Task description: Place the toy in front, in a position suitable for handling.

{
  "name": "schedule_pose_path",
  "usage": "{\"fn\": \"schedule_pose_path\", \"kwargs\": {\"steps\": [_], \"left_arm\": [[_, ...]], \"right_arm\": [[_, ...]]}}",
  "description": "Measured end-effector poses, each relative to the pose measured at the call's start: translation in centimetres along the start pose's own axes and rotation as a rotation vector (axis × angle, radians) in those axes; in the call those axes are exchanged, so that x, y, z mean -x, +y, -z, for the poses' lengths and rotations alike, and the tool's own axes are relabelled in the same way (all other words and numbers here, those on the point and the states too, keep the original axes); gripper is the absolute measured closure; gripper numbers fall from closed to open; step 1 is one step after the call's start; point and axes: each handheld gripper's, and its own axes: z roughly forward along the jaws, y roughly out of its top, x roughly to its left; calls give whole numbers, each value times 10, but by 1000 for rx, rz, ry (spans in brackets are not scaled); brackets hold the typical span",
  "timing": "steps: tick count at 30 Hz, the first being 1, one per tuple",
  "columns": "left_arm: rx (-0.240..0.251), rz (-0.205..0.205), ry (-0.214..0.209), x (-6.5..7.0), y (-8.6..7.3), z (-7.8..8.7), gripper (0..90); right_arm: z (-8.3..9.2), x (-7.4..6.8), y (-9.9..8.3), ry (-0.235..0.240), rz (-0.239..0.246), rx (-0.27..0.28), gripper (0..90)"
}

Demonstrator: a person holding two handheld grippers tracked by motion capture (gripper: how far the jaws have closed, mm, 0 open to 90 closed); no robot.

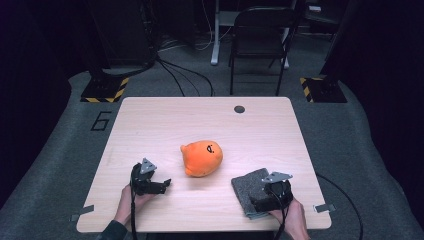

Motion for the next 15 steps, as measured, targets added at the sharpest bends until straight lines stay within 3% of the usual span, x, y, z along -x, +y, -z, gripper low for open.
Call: {"fn": "schedule_pose_path", "kwargs": {"steps": [3,5,10,12,15], "left_arm": [[0,-2,-6,0,0,0,92],[0,-5,-5,0,0,0,92],[-1,-7,-6,0,0,0,92],[0,-7,-6,0,0,0,92],[0,-7,-6,0,0,0,92]], "right_arm": [[-8,-2,-2,-9,35,-38,139],[-11,-4,-5,-4,26,-52,161],[-13,-1,-7,25,32,-44,237],[-12,-1,-8,37,36,-37,303],[-9,-3,-9,59,39,-35,471]]}}
